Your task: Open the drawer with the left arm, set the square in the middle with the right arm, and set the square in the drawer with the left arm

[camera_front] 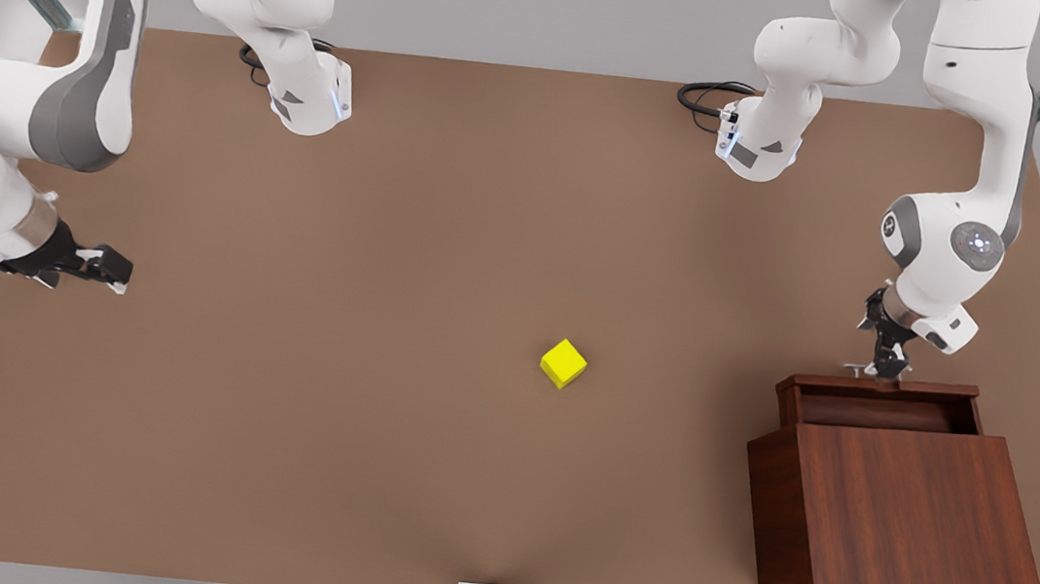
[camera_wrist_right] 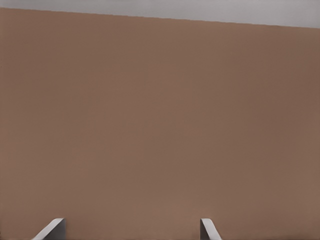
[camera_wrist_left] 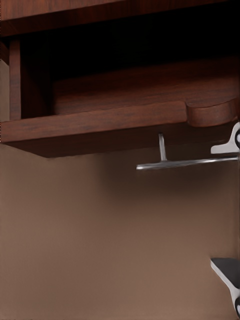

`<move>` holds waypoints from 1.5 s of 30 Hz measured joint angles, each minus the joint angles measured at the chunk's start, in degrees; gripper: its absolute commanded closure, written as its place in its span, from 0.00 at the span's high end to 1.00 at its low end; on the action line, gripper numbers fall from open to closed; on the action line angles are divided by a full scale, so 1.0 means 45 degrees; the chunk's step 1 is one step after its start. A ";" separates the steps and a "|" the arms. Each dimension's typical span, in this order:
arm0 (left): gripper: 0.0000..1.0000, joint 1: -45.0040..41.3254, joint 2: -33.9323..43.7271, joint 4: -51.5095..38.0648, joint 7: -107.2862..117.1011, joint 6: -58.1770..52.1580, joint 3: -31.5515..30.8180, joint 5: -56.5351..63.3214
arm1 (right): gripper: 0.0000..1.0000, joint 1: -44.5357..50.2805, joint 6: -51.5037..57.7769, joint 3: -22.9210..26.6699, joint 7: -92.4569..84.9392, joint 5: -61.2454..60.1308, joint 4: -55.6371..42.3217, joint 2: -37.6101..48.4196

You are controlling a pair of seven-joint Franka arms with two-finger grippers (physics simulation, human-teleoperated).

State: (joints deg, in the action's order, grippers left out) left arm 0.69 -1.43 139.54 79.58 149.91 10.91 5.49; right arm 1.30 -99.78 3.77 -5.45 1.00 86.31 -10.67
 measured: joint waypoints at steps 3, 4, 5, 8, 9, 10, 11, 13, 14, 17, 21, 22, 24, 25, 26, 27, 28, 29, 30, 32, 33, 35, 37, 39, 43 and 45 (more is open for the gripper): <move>1.00 0.0026 0.0216 0.0182 -0.0008 -0.0012 -0.0007 0.0000 | 1.00 -0.0182 0.0355 0.0022 -0.0057 -0.0066 -0.0019 0.0126; 1.00 0.0043 0.0267 0.0251 -0.0008 -0.0071 -0.0010 0.0002 | 1.00 -0.0149 0.0376 0.0021 -0.0059 -0.0077 -0.0019 0.0124; 1.00 0.0035 0.0334 0.0317 -0.0008 -0.0090 0.0006 0.0006 | 1.00 -0.0222 0.0315 0.0020 -0.0059 -0.0079 -0.0030 0.0123; 1.00 -0.0024 0.0336 0.0338 -0.0026 -0.0098 0.0056 0.0058 | 1.00 -0.0587 0.0182 0.0021 -0.0078 -0.0297 -0.0310 -0.0010; 1.00 -0.0025 0.0337 0.0339 -0.0028 -0.0102 0.0053 0.0089 | 1.00 -0.0600 0.0164 0.0021 -0.0078 -0.0294 -0.0330 -0.0012; 1.00 -0.0044 0.0354 0.0339 -0.0028 -0.0121 0.0069 0.0112 | 1.00 -0.0787 0.0180 0.0020 -0.0078 -0.0294 -0.0350 -0.0013; 1.00 -0.0064 0.0390 0.0339 -0.0028 -0.0201 0.0085 0.0130 | 1.00 -0.1093 0.0181 0.0024 -0.0096 -0.0354 -0.0351 -0.0012; 1.00 -0.0087 0.0498 0.0339 -0.0077 -0.0332 0.0100 0.0154 | 1.00 -0.0969 0.0254 0.0021 -0.0082 -0.0359 -0.0351 0.0007; 1.00 -0.0086 0.0528 0.0356 -0.0086 -0.0393 0.0100 0.0162 | 1.00 -0.0917 0.0315 0.0003 -0.0063 -0.0358 -0.0351 0.0007; 1.00 -0.0059 0.0711 0.0577 -0.0086 -0.0460 0.0098 0.0199 | 1.00 -0.0802 0.0181 -0.0077 -0.0059 -0.0515 -0.0372 -0.0004; 1.00 -0.0048 0.0918 0.0738 -0.0106 -0.0487 0.0116 0.0258 | 1.00 -0.0809 0.0181 -0.0096 -0.0059 -0.0553 -0.0351 -0.0169; 1.00 -0.0052 0.1409 0.0975 -0.0106 -0.0761 0.0116 0.0311 | 1.00 -0.0816 0.0199 -0.0114 -0.0041 -0.0570 -0.0351 -0.0169; 1.00 -0.0006 0.2968 0.1164 -0.0121 -0.2379 0.0154 0.0594 | 1.00 -0.0809 0.0183 -0.0135 -0.0039 -0.0632 -0.0351 -0.0167; 1.00 -0.0151 0.3743 0.1130 -0.0125 -0.3218 0.0138 0.0757 | 1.00 -0.0835 0.0181 -0.0135 -0.0039 -0.0633 -0.0351 -0.0169; 1.00 -0.0542 0.3995 0.1066 -0.0330 -0.3366 0.0135 0.0894 | 1.00 -0.0845 0.0163 -0.0134 -0.0039 -0.0633 -0.0370 -0.0169; 1.00 -0.0629 0.3988 0.0839 -0.1599 -0.3279 0.0080 0.1005 | 1.00 -0.0834 0.0162 -0.0135 -0.0040 -0.0633 -0.0371 -0.0169; 1.00 -0.1149 0.3792 0.0225 -0.3463 -0.3164 -0.0020 0.1078 | 1.00 -0.0831 0.0162 -0.0135 -0.0039 -0.0633 -0.0371 -0.0224; 1.00 -0.1978 0.3318 -0.0665 -0.4772 -0.3202 -0.0095 0.1123 | 1.00 -0.0832 0.0162 -0.0135 -0.0028 -0.0633 -0.0371 -0.0227; 1.00 -0.2997 0.2637 -0.1974 -0.5318 -0.3507 -0.0140 0.1142 | 1.00 -0.0838 0.0162 -0.0135 -0.0020 -0.0634 -0.0371 -0.0246; 1.00 -0.4183 -0.0151 -0.6511 -0.5462 -0.5767 -0.1647 0.1009 | 1.00 -0.0834 0.0162 -0.0135 0.0005 -0.0633 -0.0376 -0.0247; 1.00 -0.4849 -0.1274 -0.8386 -0.5881 -0.6887 -0.2233 0.0877 | 1.00 -0.0834 0.0162 -0.0135 0.0000 -0.0633 -0.0376 -0.0247; 1.00 -0.4266 -0.4024 -1.1944 -0.6274 -0.8729 -0.3866 0.0637 | 1.00 -0.0836 0.0162 -0.0135 0.0019 -0.0633 -0.0371 -0.0247; 1.00 -0.4348 -0.5189 -1.2794 -0.9431 -0.9105 -0.5011 0.0466 | 1.00 -0.0836 0.0162 -0.0135 0.0020 -0.0633 -0.0378 -0.0247; 1.00 -0.4349 -0.5426 -1.2805 -1.3441 -0.9068 -0.5240 0.0310 | 1.00 -0.0836 0.0162 -0.0135 0.0020 -0.0633 -0.0389 -0.0247; 1.00 -0.5161 -0.6636 -1.3098 -1.5760 -0.8094 -0.5490 0.0183 | 1.00 -0.0842 0.0064 -0.0154 0.0028 -0.0652 -0.0378 -0.0247; 1.00 -0.5723 -0.7412 -1.3213 -1.5867 -0.6834 -0.5490 0.0256 | 1.00 -0.0834 0.0064 -0.0154 0.0039 -0.0652 -0.0371 -0.0247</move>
State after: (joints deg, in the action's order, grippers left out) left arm -25.06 -34.78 80.08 8.18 119.16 -13.80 6.64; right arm -2.45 -99.49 3.07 -5.27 -1.93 84.64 -11.78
